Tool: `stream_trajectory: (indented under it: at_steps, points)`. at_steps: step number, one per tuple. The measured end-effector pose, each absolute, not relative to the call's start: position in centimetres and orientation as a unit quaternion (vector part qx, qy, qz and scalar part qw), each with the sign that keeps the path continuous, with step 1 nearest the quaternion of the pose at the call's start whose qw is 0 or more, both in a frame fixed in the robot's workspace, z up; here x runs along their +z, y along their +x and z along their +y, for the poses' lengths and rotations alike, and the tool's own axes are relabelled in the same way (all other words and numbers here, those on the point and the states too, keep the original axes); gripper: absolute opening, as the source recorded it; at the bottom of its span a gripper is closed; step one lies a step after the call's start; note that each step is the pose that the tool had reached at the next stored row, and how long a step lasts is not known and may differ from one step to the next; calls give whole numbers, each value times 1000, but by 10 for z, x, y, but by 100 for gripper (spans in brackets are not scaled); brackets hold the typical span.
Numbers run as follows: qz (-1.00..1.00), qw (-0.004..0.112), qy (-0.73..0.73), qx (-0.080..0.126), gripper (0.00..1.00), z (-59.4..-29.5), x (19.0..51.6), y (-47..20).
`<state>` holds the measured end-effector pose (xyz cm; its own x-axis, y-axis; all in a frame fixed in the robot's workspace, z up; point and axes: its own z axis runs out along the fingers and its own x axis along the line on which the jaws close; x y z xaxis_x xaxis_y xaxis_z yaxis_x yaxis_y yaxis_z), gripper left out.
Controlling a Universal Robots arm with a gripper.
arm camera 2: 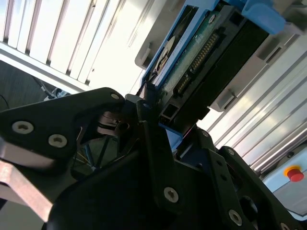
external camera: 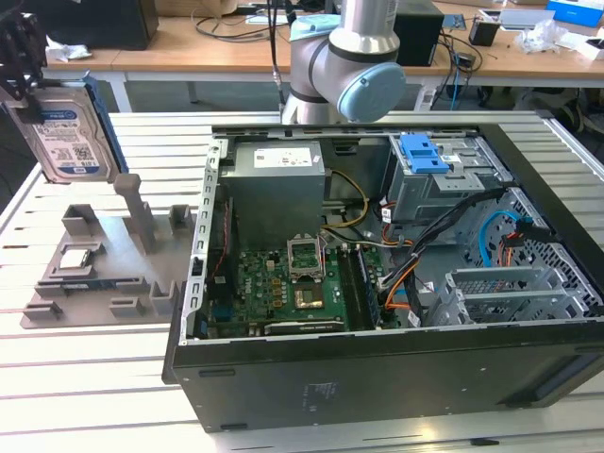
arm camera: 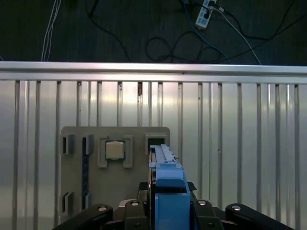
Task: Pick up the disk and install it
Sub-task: 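Pick up the disk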
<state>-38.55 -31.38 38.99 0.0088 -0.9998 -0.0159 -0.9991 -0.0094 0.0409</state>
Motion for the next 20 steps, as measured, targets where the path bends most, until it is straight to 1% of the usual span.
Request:
stream_trajectory:
  at_steps: [20]
  points:
    - [-704,9,710,-20,37,-314,417,-386]
